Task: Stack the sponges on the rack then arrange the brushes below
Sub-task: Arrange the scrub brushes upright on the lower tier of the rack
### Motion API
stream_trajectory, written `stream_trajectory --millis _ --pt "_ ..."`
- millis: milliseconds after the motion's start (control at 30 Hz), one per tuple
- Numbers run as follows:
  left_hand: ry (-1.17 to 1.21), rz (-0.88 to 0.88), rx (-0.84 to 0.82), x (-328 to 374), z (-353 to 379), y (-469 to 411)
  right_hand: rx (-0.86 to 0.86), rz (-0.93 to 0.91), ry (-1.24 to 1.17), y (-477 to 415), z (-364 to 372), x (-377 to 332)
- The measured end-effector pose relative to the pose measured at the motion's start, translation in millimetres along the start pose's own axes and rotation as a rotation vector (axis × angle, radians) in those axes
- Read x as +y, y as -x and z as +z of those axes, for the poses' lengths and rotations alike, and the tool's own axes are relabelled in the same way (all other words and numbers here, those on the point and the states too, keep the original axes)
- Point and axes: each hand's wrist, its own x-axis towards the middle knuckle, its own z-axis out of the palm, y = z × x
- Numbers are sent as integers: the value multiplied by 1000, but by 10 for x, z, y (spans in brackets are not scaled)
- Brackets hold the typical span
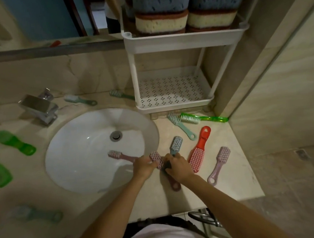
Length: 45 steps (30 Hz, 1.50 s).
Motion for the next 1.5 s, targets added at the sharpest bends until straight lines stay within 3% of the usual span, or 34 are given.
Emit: stream_trajectory --millis 267,400,733,933,1100,1267,1500 --pt "99 -101 88 149 149 -93 -9 -3 -48 45 -11 55" --pt "368 -153 92 217 139 -98 20 46 -55 54 -55 114" --pt "498 -10 301 119 -112 -48 107 294 -255 8 -65 27" --pt "589 -40 158 105 -148 -39 238 409 -401 -92 -10 -44" --pt "446 -41 129 134 -149 -96 85 372 -314 -166 -109 -26" --pt "394 135 176 324 -238 -110 32 253 -210 -220 -353 10" --pt "470 384 246 1027 -460 -201 339 142 -369 -310 -1046 -14"
